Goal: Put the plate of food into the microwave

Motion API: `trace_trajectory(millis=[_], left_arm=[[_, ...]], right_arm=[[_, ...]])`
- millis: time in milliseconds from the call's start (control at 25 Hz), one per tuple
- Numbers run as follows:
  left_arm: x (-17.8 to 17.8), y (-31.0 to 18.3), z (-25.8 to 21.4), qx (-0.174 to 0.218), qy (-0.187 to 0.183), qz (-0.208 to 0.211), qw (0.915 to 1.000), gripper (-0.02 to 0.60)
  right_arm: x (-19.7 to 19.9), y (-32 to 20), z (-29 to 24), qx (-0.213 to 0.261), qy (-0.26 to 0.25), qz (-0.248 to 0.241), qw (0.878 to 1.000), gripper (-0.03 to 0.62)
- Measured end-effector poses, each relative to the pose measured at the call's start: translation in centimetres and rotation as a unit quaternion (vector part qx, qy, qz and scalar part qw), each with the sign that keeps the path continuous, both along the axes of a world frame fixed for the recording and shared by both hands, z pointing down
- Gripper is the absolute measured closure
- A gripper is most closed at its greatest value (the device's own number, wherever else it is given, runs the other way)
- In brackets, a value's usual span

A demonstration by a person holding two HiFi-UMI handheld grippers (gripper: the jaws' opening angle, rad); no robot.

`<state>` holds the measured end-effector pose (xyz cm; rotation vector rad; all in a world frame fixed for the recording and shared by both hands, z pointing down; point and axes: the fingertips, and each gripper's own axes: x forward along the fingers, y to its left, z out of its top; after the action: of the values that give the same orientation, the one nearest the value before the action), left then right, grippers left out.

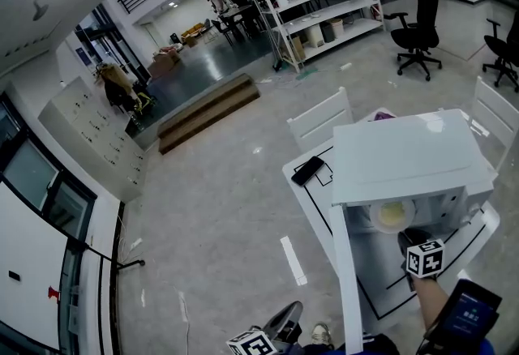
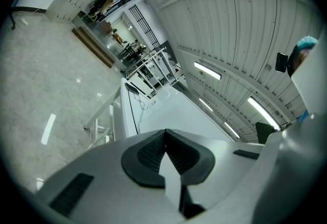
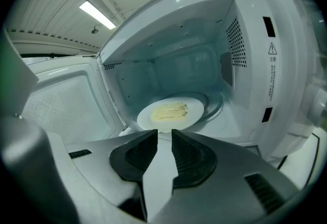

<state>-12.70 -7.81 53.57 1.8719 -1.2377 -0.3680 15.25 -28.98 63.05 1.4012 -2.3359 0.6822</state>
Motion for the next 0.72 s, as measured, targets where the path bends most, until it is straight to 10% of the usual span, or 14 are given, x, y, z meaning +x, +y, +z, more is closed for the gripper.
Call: trace_trajectory(millis=[720], left_arm=[[-0.5, 1.6, -0.4, -0.002, -0.007, -0.020, 0.9998, 0.575]], right_arm=[[-0.3, -2.3, -0.4, 0.010, 0.057, -0.015, 0.998, 0.508]])
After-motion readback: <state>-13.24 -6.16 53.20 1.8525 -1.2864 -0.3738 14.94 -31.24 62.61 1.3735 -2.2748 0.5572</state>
